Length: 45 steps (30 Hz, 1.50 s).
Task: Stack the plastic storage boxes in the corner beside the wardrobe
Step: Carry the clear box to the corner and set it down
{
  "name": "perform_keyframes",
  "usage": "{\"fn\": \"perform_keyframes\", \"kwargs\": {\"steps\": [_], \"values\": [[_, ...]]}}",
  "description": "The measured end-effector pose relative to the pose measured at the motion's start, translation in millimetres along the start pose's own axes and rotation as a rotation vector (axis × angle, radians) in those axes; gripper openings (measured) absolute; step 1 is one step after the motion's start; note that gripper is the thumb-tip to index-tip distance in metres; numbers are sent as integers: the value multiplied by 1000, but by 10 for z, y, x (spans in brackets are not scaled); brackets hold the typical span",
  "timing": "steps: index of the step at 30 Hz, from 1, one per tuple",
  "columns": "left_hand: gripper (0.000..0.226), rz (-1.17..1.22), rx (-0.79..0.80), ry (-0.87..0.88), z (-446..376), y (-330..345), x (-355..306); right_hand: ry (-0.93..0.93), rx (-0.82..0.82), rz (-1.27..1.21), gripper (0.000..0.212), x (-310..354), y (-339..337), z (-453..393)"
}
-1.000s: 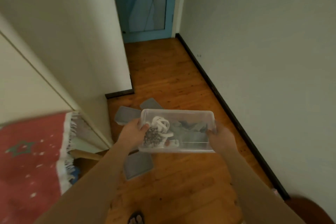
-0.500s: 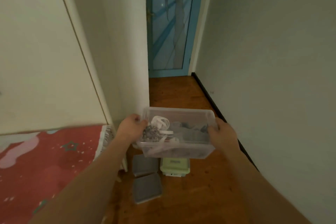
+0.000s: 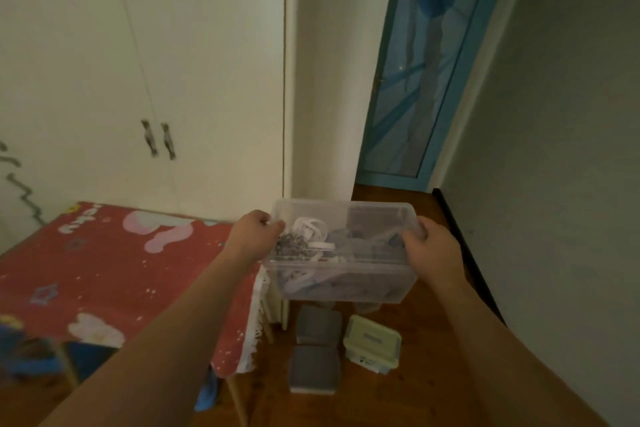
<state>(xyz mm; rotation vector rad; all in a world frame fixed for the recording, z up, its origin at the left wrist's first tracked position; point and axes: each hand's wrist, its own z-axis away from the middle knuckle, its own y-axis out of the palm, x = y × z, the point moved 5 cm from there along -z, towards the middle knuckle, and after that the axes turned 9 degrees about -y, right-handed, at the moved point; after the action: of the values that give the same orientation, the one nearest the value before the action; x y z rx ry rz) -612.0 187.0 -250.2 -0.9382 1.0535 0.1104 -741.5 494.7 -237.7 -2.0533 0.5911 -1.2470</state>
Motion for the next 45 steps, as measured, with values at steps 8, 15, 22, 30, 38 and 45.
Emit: {"fn": "perform_keyframes", "kwargs": {"steps": [8, 15, 22, 30, 38, 45], "values": [[55, 94, -146, -59, 349, -1254, 565, -112, 71, -44, 29, 1233, 347, 196], [44, 140, -238, -136, 738, -2471, 1305, -184, 135, -115, 41, 2449, 829, 629], [17, 119, -385, -188, 1310, -3802, 2143, -284, 192, -171, 49, 3738, 1429, 1268], [52, 110, -466, -337, 1836, -4980, 3148, -403, 330, -211, 47, 5058, 2074, 1891], [24, 171, -589, -437, 2109, -5788, 3853, -538, 428, -252, 42, 6104, 2748, 2245], [20, 149, -679, -508, 1828, -6392, 4361, -582, 541, -275, 52, 6858, 3595, 2170]]}}
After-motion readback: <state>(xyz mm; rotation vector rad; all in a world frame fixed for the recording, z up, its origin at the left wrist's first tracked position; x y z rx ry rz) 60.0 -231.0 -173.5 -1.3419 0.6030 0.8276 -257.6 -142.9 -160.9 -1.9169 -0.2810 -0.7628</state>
